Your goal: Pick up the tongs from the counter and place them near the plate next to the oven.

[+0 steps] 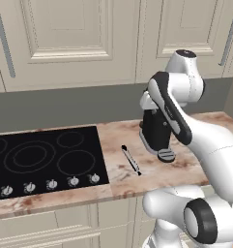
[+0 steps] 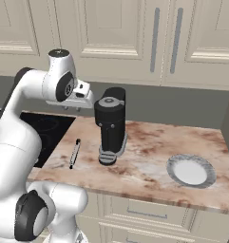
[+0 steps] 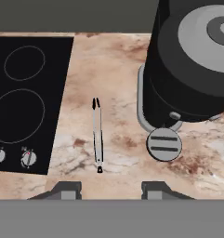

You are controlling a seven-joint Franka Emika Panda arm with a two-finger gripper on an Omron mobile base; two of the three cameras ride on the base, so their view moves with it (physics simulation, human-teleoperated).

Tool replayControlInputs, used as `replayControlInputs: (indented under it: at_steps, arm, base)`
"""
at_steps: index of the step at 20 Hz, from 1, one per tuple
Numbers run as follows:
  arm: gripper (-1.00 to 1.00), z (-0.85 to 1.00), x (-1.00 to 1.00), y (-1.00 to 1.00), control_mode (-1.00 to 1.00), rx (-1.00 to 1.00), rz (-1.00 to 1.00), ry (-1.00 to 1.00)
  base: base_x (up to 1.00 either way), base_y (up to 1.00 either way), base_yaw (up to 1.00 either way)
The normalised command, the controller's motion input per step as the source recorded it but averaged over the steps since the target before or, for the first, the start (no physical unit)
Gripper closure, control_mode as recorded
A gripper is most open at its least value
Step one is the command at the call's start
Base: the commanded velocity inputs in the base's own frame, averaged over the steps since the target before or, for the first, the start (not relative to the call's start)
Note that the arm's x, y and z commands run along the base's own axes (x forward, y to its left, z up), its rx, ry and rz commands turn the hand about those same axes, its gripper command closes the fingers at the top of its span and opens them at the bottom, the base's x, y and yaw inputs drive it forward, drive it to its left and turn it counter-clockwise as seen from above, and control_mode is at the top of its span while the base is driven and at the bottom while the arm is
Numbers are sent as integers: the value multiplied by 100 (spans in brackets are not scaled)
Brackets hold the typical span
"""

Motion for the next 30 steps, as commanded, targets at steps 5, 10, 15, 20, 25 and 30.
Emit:
replayControlInputs:
  at_steps: [5,10,15,20,25,30]
  arm:
    - [-100,-2,-23,16,-100,-2,1,-3]
    - [-100,-50,-26,58,-100,-7,5,12]
    - [-100,-63,-2,79,-100,-23,2,10]
    - [-100,-67,4,31,-100,-14,13,1]
    - [-100,-57,5,-18,-100,-2,7,-1]
    - [-100,-47,11,-28,-100,2,0,0]
  base:
    - [0,0,0]
    - [0,0,0]
    - [0,0,0]
    - [0,0,0]
    - [0,0,0]
    - [0,0,0]
